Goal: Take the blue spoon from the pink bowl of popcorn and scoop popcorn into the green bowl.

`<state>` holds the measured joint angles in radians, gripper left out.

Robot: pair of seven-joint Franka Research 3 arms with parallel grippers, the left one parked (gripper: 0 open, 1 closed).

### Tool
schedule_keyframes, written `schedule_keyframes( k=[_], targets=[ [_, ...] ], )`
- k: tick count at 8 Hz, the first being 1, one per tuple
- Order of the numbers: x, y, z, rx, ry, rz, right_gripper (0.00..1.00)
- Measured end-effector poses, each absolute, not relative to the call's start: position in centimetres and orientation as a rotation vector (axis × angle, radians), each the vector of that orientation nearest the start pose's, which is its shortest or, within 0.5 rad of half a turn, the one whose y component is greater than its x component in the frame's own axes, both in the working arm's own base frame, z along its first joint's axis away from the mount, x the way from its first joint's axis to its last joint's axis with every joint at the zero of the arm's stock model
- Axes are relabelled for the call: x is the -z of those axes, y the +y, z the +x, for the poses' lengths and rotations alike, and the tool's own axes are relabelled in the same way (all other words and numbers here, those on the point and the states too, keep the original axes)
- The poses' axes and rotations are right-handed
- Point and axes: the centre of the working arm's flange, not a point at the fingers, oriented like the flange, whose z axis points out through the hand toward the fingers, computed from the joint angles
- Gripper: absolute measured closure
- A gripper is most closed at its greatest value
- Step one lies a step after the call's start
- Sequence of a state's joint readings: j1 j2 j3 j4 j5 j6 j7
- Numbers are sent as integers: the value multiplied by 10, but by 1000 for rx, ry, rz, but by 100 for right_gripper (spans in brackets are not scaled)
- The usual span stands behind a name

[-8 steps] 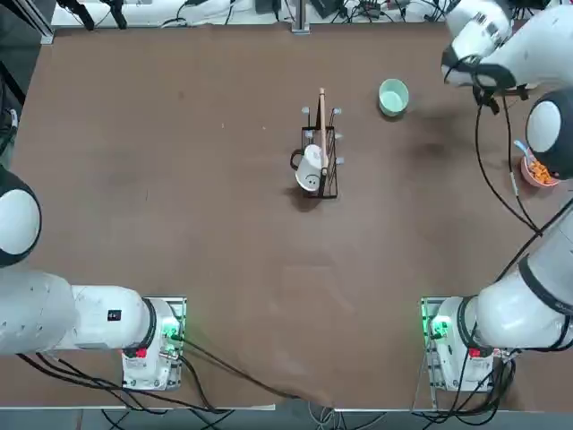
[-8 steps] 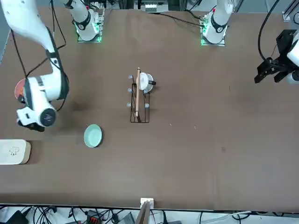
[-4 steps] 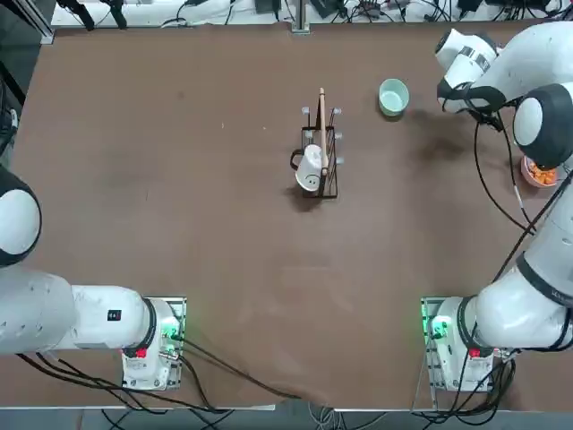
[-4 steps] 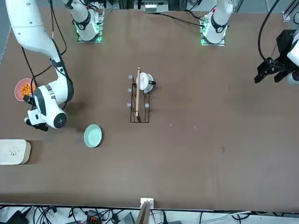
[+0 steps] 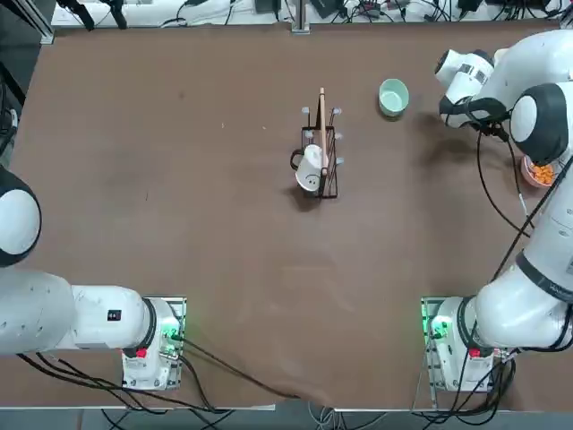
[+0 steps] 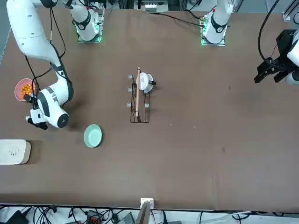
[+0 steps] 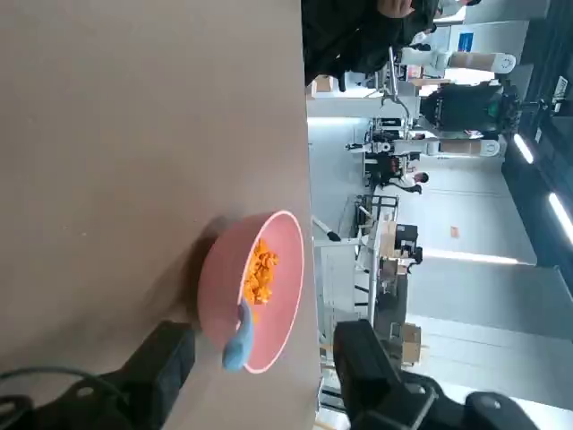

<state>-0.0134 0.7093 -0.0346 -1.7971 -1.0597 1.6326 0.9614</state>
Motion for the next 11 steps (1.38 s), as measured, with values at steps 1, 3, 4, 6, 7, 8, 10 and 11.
schedule_keyframes(
  k=[1, 3, 4, 6, 7, 8, 10, 11],
  targets=[
    [-153, -117, 574, 302, -388, 1869, 6],
    [-150, -122, 572, 306, -389, 1873, 7],
    [-149, -125, 569, 310, -385, 1870, 7],
    [-146, -129, 567, 300, -391, 1867, 9],
    [-144, -129, 565, 291, -392, 1864, 11],
    [-143, -129, 564, 286, -391, 1861, 13],
    [-141, -131, 562, 287, -388, 1857, 18],
    [-139, -134, 560, 291, -384, 1853, 18]
  ],
)
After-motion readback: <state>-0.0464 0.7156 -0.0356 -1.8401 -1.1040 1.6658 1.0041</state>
